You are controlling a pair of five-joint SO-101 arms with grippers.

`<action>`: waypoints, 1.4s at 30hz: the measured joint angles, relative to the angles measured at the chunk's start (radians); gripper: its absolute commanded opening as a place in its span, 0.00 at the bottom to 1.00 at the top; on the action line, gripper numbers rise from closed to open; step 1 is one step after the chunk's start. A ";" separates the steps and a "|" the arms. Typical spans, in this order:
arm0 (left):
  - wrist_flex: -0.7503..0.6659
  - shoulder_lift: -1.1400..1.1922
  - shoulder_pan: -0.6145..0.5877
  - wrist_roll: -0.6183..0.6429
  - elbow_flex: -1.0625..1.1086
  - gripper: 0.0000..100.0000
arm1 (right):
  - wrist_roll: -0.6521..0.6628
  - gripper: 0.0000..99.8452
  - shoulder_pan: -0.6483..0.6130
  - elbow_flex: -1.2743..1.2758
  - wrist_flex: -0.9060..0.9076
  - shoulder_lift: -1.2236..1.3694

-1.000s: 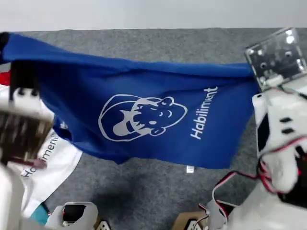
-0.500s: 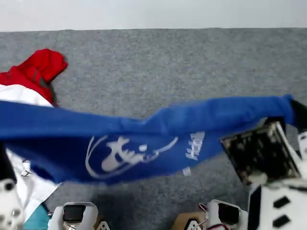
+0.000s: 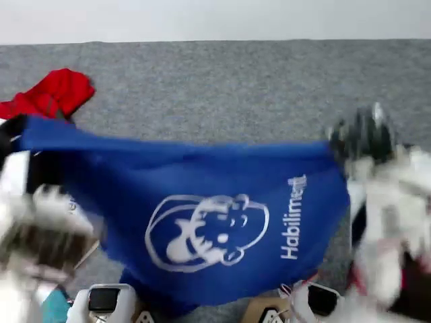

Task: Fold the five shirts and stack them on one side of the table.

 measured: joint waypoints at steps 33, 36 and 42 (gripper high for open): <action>-1.217 0.985 0.008 0.005 0.425 0.00 | 0.002 0.01 -0.035 0.446 -1.111 0.700; -1.217 1.149 0.008 0.005 0.259 0.00 | 0.002 0.01 -0.044 0.302 -1.111 0.850; -1.211 1.418 0.020 0.005 -0.037 0.00 | 0.002 0.01 -0.040 0.081 -1.111 1.088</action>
